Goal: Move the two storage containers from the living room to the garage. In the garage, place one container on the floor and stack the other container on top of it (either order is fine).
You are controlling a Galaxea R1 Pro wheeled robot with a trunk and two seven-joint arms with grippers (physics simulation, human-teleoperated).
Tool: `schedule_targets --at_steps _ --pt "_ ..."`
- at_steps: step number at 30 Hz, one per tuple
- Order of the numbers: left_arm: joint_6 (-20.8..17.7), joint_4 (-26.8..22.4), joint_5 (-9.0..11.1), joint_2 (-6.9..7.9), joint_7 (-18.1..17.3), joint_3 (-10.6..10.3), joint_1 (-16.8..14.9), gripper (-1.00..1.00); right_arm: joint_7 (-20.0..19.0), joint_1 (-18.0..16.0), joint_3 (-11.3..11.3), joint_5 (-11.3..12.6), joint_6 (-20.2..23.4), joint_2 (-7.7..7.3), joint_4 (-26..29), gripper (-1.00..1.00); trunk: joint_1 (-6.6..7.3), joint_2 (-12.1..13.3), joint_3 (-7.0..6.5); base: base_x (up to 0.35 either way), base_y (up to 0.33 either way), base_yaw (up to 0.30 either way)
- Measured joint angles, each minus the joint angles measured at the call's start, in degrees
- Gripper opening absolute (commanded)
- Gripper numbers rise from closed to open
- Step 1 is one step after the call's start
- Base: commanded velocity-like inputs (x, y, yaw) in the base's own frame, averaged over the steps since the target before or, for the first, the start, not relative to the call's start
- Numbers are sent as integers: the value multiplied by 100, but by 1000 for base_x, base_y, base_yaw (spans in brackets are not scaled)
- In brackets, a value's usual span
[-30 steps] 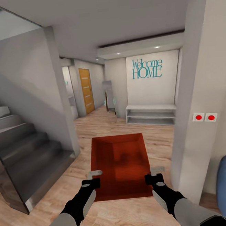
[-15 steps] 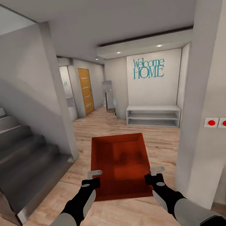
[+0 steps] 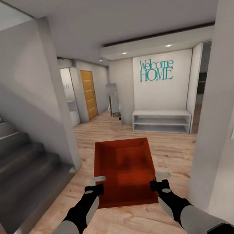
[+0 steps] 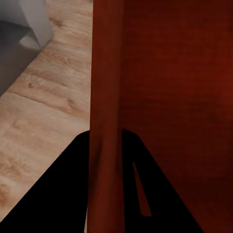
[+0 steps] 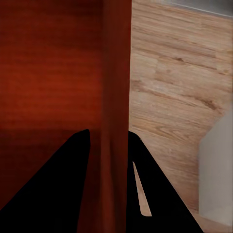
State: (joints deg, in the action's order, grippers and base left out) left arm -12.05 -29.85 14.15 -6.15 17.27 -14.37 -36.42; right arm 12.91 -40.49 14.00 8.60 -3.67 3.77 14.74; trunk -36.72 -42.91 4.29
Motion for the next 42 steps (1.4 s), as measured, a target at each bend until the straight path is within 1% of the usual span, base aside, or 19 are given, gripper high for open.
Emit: schedule_targets --at_steps 42 --pt "-3 4 6 0 1 -4 -2 -100 1 0 0 -1 5 0 -1 -100 0 0 0 326 2 0"
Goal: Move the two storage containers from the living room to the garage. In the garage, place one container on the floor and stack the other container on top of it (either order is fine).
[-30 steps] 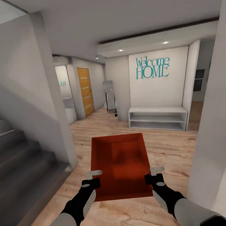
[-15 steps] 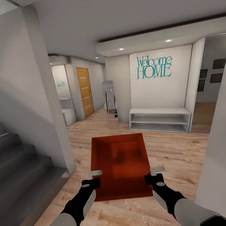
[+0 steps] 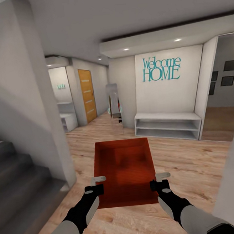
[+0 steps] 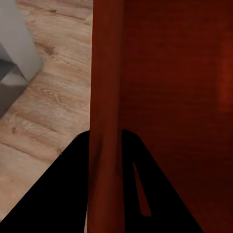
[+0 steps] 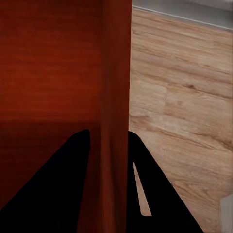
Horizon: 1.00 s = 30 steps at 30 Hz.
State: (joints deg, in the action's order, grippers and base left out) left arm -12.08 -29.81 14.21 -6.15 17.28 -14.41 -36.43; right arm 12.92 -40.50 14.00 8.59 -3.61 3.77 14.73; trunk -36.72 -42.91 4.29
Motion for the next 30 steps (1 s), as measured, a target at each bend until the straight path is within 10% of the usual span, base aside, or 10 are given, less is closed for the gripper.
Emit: schedule_targets --at_steps 30 --pt "-15 -3 2 0 3 2 1 -100 0 0 2 3 13 0 0 -100 0 0 0 326 0 0"
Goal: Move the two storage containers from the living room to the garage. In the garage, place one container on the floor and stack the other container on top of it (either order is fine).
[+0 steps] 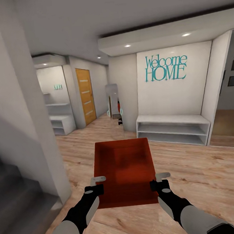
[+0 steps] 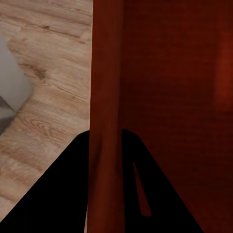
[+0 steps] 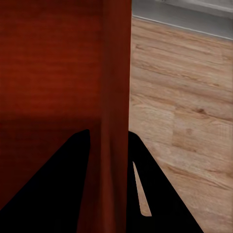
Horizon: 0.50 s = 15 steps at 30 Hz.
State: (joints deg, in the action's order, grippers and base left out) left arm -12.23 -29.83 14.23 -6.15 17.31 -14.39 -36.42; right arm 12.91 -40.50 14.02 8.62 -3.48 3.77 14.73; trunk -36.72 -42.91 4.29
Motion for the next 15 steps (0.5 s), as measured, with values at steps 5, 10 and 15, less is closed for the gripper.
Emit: schedule_targets --at_steps 5,10,15 --pt "-12 0 1 0 2 0 -2 -100 0 0 2 4 10 0 0 -100 0 0 0 326 0 0" --pt "-2 -8 -6 0 2 0 0 -100 0 0 1 4 -7 0 1 -100 0 0 0 326 0 0" --pt "0 -8 -7 0 1 0 1 -100 0 0 1 4 -9 0 0 -100 0 0 0 326 0 0"
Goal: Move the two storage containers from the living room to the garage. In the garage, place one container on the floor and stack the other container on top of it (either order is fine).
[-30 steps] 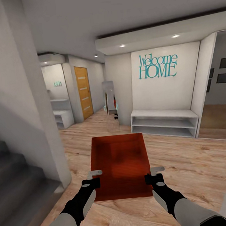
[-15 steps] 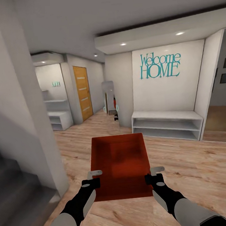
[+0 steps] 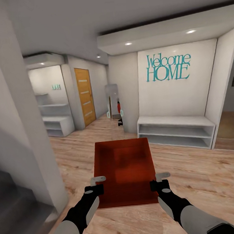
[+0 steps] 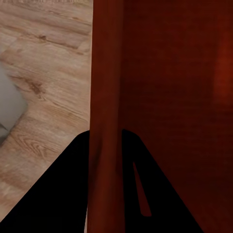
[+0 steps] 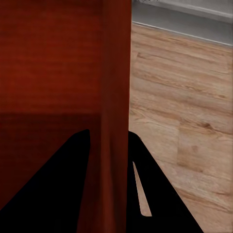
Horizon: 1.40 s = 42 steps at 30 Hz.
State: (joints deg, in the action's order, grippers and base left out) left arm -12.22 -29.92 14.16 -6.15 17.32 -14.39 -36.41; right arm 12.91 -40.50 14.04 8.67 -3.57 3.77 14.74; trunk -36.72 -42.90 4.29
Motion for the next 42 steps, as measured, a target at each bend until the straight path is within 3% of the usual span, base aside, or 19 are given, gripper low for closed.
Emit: schedule_targets --at_steps 21,33,42 --pt "-2 -9 -11 0 -2 1 -1 -100 0 0 -6 0 -9 1 0 -100 0 0 0 326 0 3" --pt "-5 -14 -13 1 -1 2 -1 -100 -1 -1 -6 1 -9 1 3 -100 0 0 0 326 0 205" --pt "-10 -19 -25 0 -5 10 -1 -100 0 0 -9 0 -9 2 6 -100 0 0 0 326 0 36"
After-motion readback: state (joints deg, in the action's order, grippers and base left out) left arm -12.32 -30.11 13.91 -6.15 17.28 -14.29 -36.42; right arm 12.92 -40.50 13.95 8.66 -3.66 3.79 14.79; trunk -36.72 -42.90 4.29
